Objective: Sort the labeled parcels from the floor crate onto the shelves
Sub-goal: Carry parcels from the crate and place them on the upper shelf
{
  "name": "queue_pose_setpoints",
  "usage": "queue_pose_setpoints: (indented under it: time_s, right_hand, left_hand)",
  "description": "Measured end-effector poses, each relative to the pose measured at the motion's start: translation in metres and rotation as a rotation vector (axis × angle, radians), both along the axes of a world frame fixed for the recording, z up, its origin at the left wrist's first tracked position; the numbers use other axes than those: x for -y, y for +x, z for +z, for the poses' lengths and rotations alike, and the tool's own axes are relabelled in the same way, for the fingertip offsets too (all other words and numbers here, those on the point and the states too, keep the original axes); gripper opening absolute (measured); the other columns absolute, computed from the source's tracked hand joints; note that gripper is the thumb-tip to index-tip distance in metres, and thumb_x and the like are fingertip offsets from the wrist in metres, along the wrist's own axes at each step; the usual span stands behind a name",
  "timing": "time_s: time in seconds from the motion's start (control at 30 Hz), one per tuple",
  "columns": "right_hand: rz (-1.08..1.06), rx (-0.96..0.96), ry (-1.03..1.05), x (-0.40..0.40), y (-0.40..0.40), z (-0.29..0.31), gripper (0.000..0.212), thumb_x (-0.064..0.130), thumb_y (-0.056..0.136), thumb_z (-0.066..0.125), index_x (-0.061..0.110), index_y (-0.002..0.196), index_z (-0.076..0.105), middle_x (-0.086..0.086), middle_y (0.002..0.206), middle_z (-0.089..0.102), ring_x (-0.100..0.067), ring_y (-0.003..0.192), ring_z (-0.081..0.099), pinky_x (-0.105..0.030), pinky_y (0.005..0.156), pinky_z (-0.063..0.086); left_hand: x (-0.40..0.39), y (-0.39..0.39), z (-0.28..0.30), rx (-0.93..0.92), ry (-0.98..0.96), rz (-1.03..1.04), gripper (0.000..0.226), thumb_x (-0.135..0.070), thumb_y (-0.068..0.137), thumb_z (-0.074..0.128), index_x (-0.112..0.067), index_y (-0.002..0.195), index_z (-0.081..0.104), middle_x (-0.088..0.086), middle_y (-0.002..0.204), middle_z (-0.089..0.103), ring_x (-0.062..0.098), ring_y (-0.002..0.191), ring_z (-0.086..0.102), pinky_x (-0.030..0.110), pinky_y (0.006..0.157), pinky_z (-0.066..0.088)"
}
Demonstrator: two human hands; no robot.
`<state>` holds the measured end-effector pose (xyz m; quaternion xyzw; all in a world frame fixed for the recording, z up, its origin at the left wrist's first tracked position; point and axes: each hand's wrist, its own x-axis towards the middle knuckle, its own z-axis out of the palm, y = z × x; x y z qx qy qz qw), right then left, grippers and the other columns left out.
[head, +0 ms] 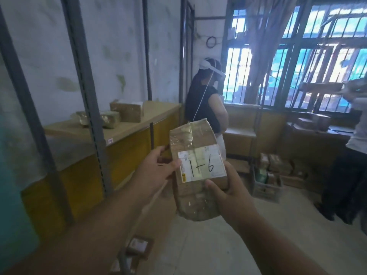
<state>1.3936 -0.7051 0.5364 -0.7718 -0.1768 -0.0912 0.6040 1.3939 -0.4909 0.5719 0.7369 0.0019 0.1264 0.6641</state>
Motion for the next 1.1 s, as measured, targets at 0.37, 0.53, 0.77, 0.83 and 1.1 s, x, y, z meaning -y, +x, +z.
queue_pose_setpoints:
  time_s: [0.37,0.53,0.77,0.83,1.1]
  right_hand:
    - [-0.005,0.212,-0.045,-0.012,0.261,0.080,0.049,0.032,0.092,0.067,0.045,0.134,0.046,0.023,0.119,0.064,-0.001,0.110,0.063,-0.039,0.087,0.059]
    - [0.059,0.305,-0.041,-0.023,0.372,0.098,0.056,0.032,0.088,0.073,0.044,0.135,0.045,0.024,0.117,0.066,-0.002,0.108,0.066,-0.040,0.084,0.061]
    - [0.329,0.437,-0.059,-0.070,0.484,0.121,0.066,0.028,0.094,0.066,0.050,0.142,0.028,0.026,0.117,0.056,-0.004,0.102,0.065,-0.034,0.080,0.062]
    - [0.415,0.452,-0.074,-0.092,0.508,0.129,0.058,0.026,0.095,0.064,0.045,0.142,0.036,0.020,0.118,0.059,-0.005,0.098,0.067,-0.033,0.076,0.063]
    - [0.621,0.400,-0.163,-0.196,0.559,0.154,0.054,0.031,0.095,0.066,0.045,0.140,0.041,0.007,0.099,0.071,-0.013,0.076,0.072,-0.043,0.067,0.063]
  left_hand:
    - [-0.007,0.232,0.079,0.171,0.129,0.065,0.068,-0.011,0.076,0.083,-0.036,0.131,0.051,-0.009,0.110,0.070,0.011,0.103,0.068,0.039,0.085,0.058]
    - [-0.013,0.307,0.094,0.199,0.293,0.193,0.097,-0.012,0.071,0.087,-0.039,0.146,0.033,-0.008,0.115,0.069,0.009,0.097,0.070,0.030,0.079,0.059]
    - [-0.026,0.368,0.120,0.214,0.473,0.543,0.082,-0.011,0.077,0.083,-0.047,0.140,0.044,-0.014,0.107,0.066,0.002,0.081,0.071,0.012,0.064,0.054]
    - [-0.038,0.378,0.133,0.174,0.536,0.610,0.072,-0.011,0.077,0.083,-0.043,0.134,0.054,-0.010,0.109,0.067,0.002,0.079,0.071,0.016,0.072,0.056]
    - [-0.119,0.391,0.180,-0.180,0.956,0.707,0.081,-0.027,0.072,0.088,-0.041,0.141,0.047,-0.022,0.096,0.060,-0.002,0.089,0.060,0.018,0.071,0.048]
